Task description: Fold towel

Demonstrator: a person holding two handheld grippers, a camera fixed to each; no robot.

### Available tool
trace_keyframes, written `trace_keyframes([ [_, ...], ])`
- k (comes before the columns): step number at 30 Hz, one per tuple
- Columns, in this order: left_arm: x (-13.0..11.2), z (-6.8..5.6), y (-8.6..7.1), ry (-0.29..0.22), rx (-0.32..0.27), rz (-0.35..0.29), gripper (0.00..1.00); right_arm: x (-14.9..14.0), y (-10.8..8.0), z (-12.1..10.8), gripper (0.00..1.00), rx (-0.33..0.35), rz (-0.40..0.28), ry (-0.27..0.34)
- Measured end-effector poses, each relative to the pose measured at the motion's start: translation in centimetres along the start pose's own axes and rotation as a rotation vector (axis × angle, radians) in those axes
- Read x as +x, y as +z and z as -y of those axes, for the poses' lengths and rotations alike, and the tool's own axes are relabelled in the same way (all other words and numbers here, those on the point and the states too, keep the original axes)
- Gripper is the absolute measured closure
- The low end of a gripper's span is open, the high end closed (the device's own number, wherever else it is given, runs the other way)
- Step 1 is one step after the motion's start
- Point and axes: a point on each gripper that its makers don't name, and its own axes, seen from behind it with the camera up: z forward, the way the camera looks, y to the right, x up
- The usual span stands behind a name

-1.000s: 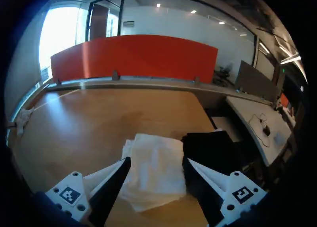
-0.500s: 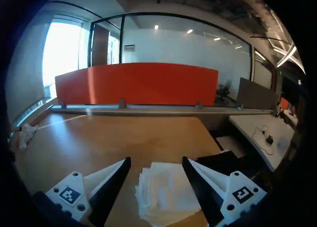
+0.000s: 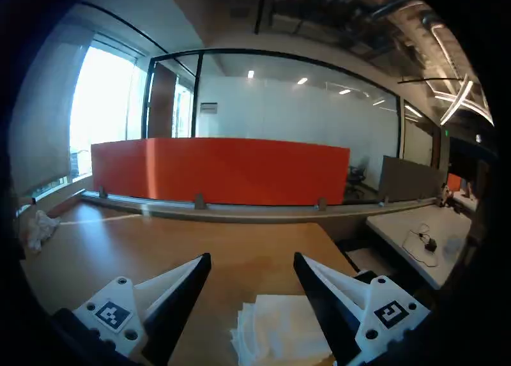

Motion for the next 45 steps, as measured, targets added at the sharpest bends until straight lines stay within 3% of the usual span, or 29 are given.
trace_keyframes([
  [5, 1.6, 0.8, 0.2, 0.030, 0.026, -0.056, 0.34, 1.2, 0.0, 1.6, 0.00, 0.013, -0.028, -0.008],
  [12, 2.1, 1.9, 0.7, 0.051, 0.055, -0.063, 0.34, 2.2, 0.4, 4.1, 0.00, 0.024, -0.059, -0.001],
  [27, 3.3, 2.5, 1.5, 0.062, 0.042, -0.097, 0.34, 3.4, 1.0, 10.4, 0.00, 0.050, -0.091, 0.012],
  [36, 3.4, 2.2, 2.2, 0.055, 0.020, -0.113, 0.35, 3.6, 0.9, 11.6, 0.00, 0.049, -0.080, 0.028],
  [45, 2.3, 2.5, 2.8, 0.104, 0.023, -0.125, 0.35, 3.9, 0.6, 11.9, 0.00, 0.050, -0.070, 0.024],
])
